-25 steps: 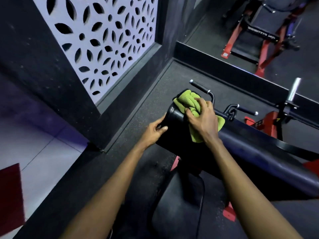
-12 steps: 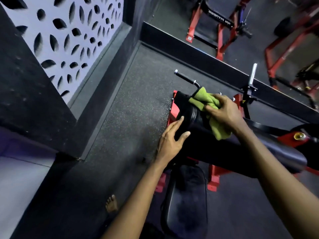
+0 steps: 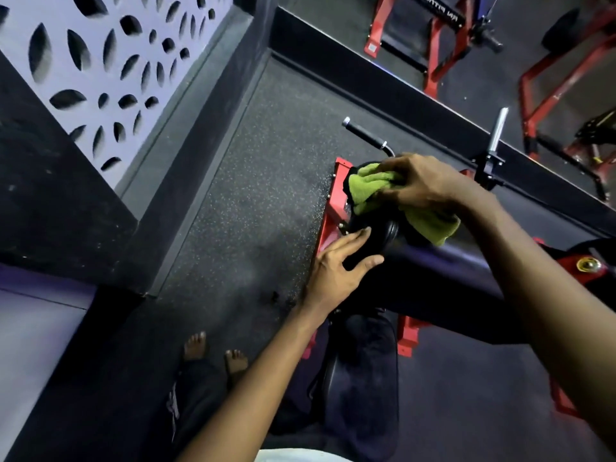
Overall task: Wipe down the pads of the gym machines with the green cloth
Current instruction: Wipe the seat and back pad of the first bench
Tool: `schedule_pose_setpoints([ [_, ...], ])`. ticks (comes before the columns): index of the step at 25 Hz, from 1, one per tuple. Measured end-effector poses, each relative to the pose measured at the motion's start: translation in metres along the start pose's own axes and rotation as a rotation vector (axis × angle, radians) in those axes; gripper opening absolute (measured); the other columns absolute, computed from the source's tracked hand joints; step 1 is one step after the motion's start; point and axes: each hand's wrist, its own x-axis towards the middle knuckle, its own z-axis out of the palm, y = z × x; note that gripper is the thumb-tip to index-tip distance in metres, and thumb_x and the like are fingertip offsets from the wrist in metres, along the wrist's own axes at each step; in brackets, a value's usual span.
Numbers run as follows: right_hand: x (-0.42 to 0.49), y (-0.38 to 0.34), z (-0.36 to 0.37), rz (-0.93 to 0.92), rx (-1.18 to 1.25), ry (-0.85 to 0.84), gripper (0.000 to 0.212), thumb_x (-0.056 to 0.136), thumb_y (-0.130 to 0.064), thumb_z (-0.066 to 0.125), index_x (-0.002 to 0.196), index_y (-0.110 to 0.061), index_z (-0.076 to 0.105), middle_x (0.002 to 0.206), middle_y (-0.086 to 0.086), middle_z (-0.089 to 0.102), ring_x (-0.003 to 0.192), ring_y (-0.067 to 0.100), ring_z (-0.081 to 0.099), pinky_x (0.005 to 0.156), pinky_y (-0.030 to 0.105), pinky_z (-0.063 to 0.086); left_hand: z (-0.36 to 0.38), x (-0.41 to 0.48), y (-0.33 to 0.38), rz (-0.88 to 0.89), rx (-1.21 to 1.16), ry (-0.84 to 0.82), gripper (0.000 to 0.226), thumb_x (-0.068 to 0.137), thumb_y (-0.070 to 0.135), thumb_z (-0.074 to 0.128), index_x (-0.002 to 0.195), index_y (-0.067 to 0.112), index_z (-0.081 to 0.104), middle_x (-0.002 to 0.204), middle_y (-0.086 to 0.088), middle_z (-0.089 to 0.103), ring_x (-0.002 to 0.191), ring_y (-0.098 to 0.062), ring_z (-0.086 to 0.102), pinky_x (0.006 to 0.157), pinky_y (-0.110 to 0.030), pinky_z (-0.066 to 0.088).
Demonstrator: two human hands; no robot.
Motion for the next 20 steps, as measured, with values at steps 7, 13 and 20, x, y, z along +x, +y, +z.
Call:
schedule_pose_setpoints([
  [7, 0.1, -0.02, 0.016, 0.085, -0.321, -0.184, 0.049, 0.082, -0.037, 0.074, 0.13, -0.03, 0.067, 0.124, 0.01, 0.071, 0.113, 0.032, 0.066, 0.086, 0.034, 0.049, -0.001, -0.002, -0.021, 0.131, 0.053, 0.004, 0.051, 0.088, 0.033, 0.078, 0.131, 0.008, 0.066, 0.127, -0.004, 0.067, 0.117, -0.012, 0.065, 0.102, -0.031, 0.052],
  [13, 0.123, -0.036, 0.044, 0.144, -0.519, -0.123, 0.039, 0.091, -0.034, 0.066, 0.127, -0.02, 0.067, 0.129, 0.011, 0.064, 0.123, 0.033, 0.059, 0.089, 0.04, 0.05, -0.012, -0.003, -0.033, 0.145, 0.052, -0.11, 0.041, 0.1, 0.032, 0.063, 0.133, 0.008, 0.064, 0.135, -0.002, 0.064, 0.12, -0.015, 0.062, 0.099, -0.039, 0.052],
  [20, 0.117, -0.033, 0.041, 0.173, -0.515, -0.1, 0.036, 0.092, -0.03, 0.063, 0.125, -0.015, 0.065, 0.128, 0.014, 0.061, 0.116, 0.035, 0.062, 0.078, 0.04, 0.045, -0.022, 0.019, -0.028, 0.119, 0.127, -0.286, 0.059, 0.095, 0.046, 0.064, 0.146, 0.019, 0.052, 0.125, -0.008, 0.06, 0.114, -0.025, 0.059, 0.101, -0.037, 0.049],
])
